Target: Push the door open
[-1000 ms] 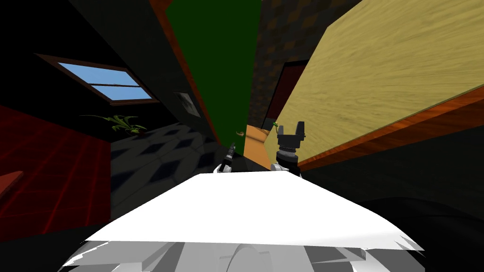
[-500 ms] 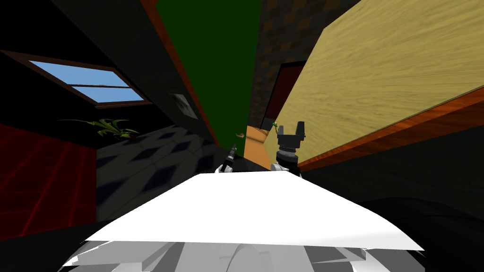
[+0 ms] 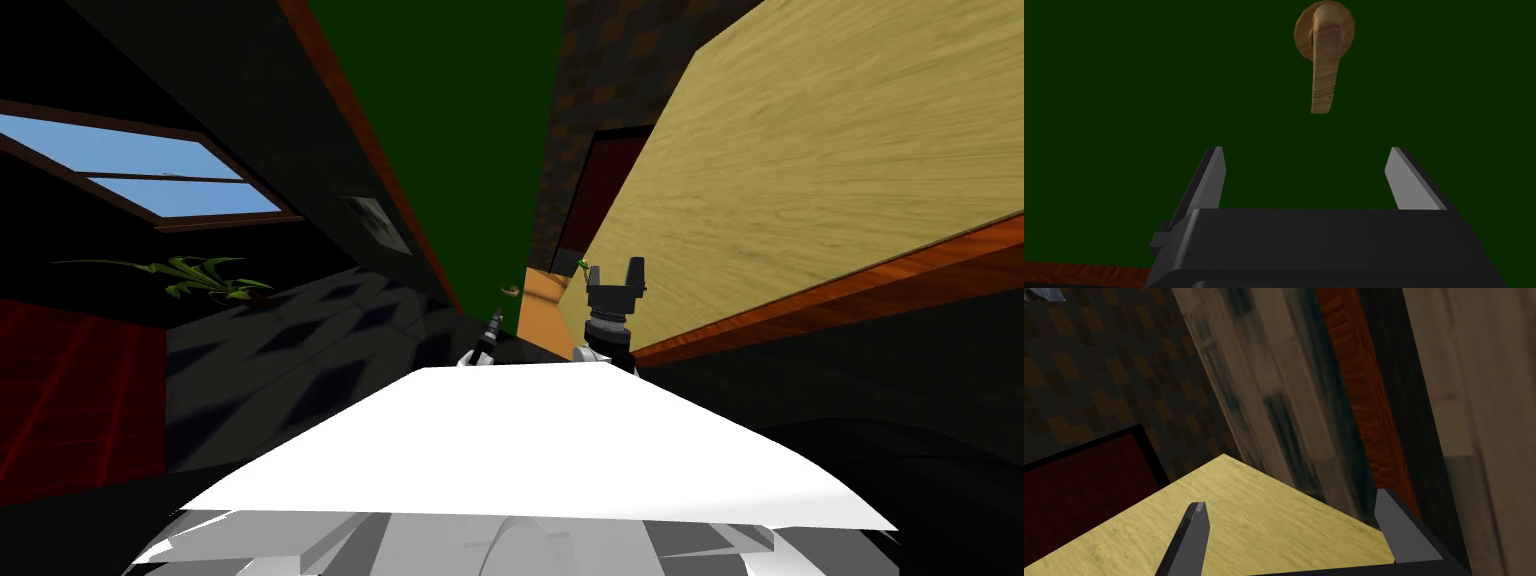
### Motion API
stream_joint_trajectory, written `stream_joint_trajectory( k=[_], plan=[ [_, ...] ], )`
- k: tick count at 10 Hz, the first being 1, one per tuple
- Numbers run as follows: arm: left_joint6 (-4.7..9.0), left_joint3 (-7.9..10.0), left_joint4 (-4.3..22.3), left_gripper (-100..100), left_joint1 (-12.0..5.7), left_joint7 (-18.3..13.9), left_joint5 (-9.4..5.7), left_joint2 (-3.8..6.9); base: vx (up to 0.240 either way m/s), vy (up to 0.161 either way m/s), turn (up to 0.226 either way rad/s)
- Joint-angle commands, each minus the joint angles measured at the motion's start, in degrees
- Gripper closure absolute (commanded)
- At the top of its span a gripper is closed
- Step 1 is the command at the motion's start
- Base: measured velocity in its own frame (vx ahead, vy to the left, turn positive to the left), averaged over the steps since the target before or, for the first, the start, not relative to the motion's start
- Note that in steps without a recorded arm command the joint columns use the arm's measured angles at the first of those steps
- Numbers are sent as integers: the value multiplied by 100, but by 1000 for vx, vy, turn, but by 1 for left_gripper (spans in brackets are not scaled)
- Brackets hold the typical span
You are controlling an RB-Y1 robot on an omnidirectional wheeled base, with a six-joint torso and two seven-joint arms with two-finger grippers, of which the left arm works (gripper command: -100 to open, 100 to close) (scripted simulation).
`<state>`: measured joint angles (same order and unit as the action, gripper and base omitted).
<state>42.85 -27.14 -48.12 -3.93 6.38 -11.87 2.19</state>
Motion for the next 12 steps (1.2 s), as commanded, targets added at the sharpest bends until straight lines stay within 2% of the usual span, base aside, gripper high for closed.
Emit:
stream_joint_trajectory(
  k=[1, 5, 6, 7, 8, 12],
  plan=[
    [32, -43, 180, -100, -75, 6, -27, -53, 102, 53, -56],
    [134, -197, 694, -100, -272, -1, -113, -203, 101, 90, -84],
    [139, -204, 719, -100, -281, -2, -117, -212, 89, 83, -37],
    [124, -195, 684, -100, -270, -4, -111, -197, 34, 33, -4],
    [154, -172, 728, -100, -282, -11, -114, -81, 110, -18, -38],
    [187, -122, 780, -100, -290, -22, -117, -11, 168, -69, -24]
  ],
)
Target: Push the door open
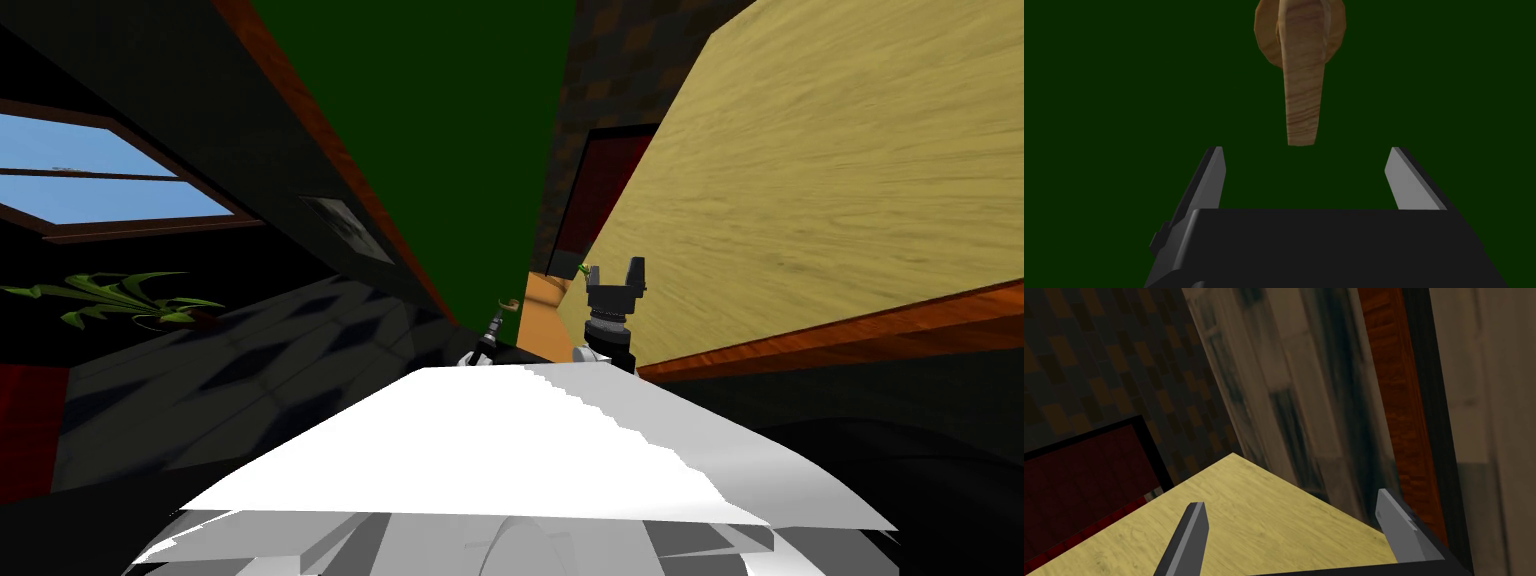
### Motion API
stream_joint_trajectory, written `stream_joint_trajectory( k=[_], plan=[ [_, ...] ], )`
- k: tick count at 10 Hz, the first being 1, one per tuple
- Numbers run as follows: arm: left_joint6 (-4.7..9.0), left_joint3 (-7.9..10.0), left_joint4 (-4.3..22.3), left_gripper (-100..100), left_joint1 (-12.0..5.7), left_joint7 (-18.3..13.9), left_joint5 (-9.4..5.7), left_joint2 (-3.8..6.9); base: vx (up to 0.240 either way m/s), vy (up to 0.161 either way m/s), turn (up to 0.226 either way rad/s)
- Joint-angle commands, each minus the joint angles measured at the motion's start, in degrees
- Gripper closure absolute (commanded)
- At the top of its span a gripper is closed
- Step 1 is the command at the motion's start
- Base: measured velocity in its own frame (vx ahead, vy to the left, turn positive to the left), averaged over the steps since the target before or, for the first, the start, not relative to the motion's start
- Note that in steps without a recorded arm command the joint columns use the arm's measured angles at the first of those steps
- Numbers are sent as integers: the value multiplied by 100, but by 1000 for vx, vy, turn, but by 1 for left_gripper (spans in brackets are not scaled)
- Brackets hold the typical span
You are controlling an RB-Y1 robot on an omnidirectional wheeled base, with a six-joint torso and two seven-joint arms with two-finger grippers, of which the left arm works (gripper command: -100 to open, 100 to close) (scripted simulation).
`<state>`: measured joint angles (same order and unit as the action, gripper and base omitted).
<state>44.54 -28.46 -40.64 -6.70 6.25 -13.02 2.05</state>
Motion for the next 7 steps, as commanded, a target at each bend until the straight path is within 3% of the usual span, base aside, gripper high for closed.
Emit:
stream_joint_trajectory(
  k=[1, 4, 5, 6, 7],
  plan=[
    [28, 25, 48, -100, -16, -12, -2, -14, 191, -84, -27],
    [57, 70, 95, -100, -24, -22, -5, -196, 207, -79, -27],
    [34, 60, 55, -100, -13, -22, -4, -139, 79, -28, -2],
    [34, 60, 55, 100, -13, -22, -4, -139, -8, 2, 7],
    [34, 60, 55, 100, -13, -22, -4, -139, -22, 14, -9]
  ],
)
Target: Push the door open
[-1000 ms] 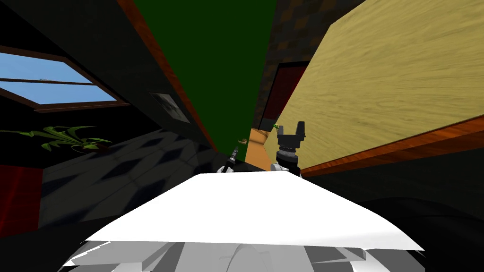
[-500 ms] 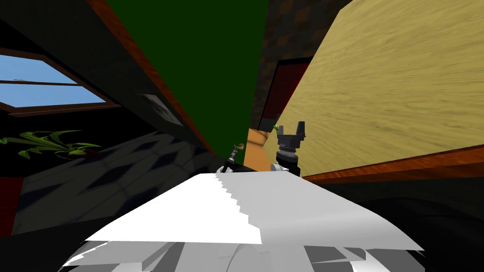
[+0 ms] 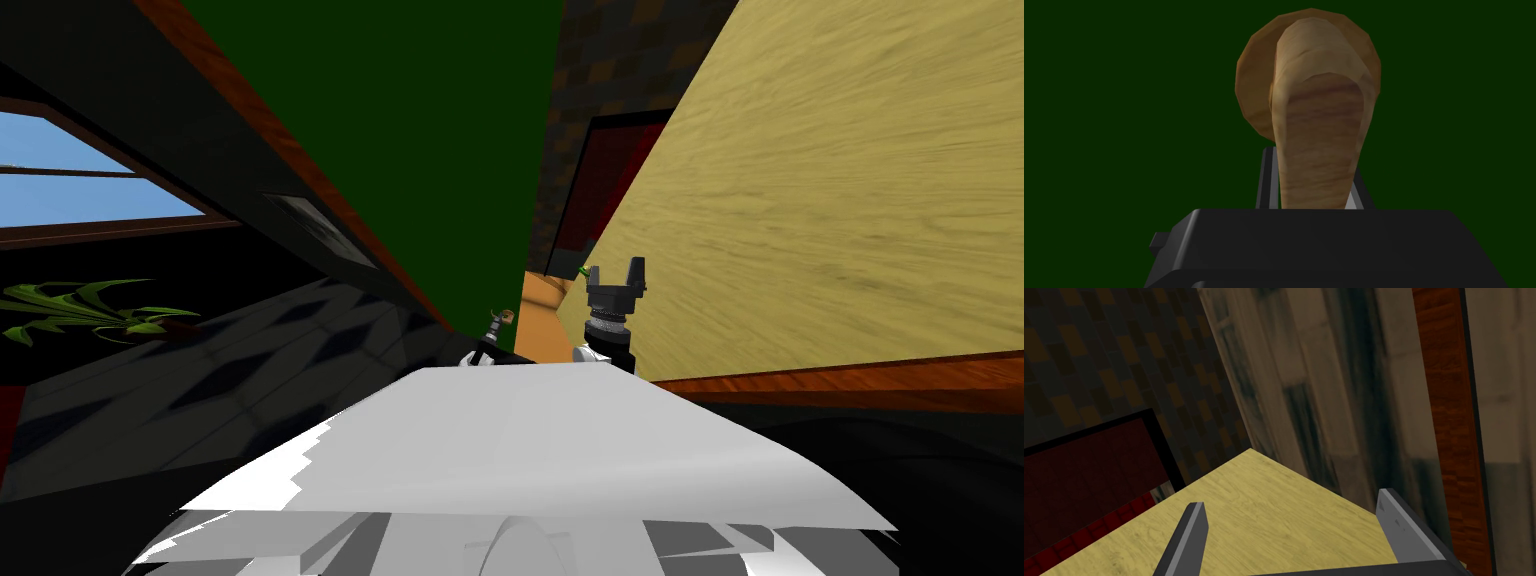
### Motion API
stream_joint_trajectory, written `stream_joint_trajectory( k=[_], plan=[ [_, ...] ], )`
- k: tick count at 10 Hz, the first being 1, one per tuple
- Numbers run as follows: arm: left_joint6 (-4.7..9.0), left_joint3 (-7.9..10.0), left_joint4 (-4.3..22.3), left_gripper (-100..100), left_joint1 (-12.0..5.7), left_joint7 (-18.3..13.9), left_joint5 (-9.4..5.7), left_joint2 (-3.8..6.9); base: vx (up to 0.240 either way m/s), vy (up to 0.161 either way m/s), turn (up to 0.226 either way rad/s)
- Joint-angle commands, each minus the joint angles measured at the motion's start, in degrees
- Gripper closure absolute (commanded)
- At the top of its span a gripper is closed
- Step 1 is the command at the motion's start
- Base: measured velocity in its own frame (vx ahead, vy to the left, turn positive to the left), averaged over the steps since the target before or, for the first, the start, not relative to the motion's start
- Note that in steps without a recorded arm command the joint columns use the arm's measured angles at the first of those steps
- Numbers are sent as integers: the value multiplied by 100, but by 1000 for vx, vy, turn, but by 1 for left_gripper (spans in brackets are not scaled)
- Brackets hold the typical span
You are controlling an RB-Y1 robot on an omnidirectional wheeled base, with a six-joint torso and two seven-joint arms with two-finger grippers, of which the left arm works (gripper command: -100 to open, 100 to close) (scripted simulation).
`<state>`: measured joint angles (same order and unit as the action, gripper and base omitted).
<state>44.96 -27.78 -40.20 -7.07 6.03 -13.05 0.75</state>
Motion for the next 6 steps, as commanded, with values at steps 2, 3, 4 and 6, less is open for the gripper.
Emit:
stream_joint_trajectory(
  k=[2, 3, 4, 6],
  plan=[
    [-9, -7, 11, 100, 24, 0, -2, -9, -6, 6, -9],
    [-9, -7, 11, 100, 24, 0, -2, -9, 0, 0, 0],
    [-9, -7, 11, 100, 24, 0, -2, -9, 0, 0, 0],
    [-8, 141, 23, 100, -18, 27, -45, 99, 113, -84, 44]
  ],
)
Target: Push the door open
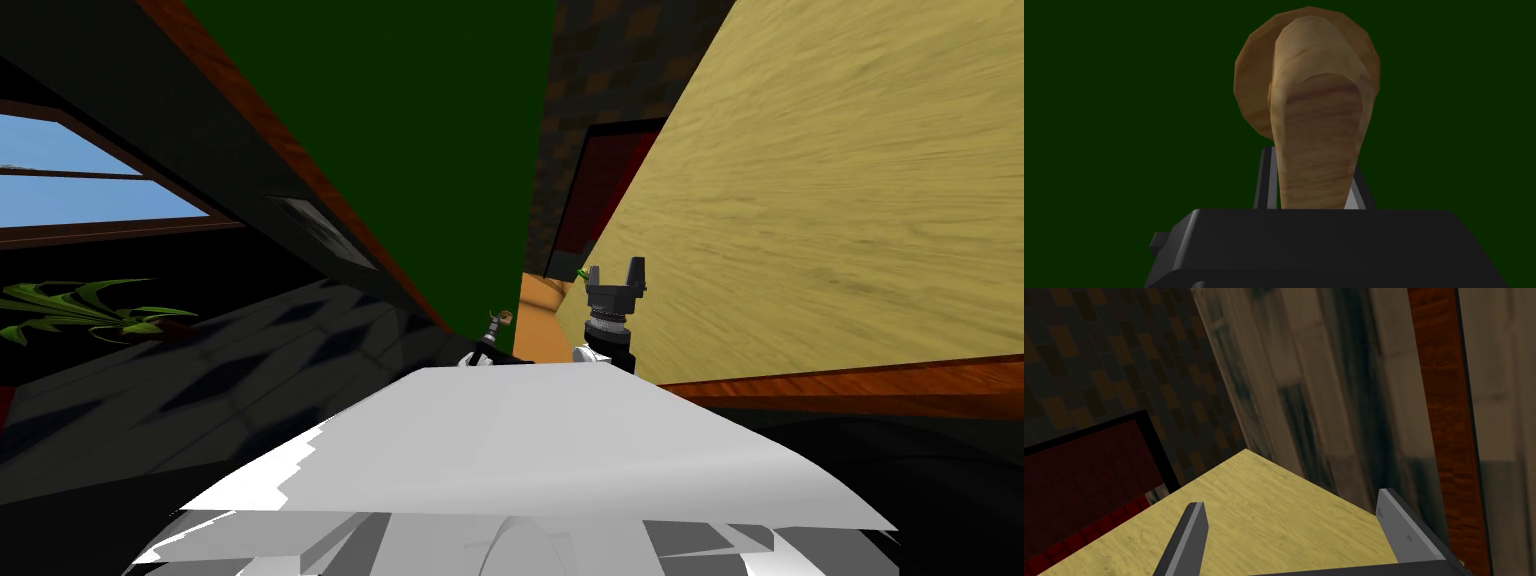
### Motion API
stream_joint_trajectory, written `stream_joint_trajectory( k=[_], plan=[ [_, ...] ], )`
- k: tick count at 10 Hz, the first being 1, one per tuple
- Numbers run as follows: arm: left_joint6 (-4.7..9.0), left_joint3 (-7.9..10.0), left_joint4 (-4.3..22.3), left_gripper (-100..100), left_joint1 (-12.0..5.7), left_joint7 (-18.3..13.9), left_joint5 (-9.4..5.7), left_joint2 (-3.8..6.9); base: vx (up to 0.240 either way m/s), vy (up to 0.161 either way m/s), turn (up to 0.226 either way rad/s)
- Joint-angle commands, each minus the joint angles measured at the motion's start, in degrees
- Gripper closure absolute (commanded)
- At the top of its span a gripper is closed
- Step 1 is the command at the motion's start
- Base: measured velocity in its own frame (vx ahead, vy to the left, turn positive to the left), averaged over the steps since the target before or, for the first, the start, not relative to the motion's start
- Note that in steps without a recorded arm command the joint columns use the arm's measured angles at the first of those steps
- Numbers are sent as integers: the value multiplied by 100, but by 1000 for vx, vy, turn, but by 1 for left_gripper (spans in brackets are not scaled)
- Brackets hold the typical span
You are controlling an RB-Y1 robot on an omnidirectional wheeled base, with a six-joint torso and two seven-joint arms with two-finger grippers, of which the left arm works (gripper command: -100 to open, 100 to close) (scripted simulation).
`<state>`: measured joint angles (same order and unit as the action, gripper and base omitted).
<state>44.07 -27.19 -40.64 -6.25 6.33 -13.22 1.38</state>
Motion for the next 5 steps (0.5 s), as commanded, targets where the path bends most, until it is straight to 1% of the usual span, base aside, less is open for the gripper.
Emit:
stream_joint_trajectory(
  k=[1, 3, 5],
  plan=[
    [83, 135, 75, 100, -105, 7, -43, 72, 132, -112, 49],
    [89, 268, 98, 100, -118, 33, -82, 142, 179, -113, 42],
    [97, 423, 124, 100, -132, 63, -127, 202, 190, -159, 81]
  ],
)
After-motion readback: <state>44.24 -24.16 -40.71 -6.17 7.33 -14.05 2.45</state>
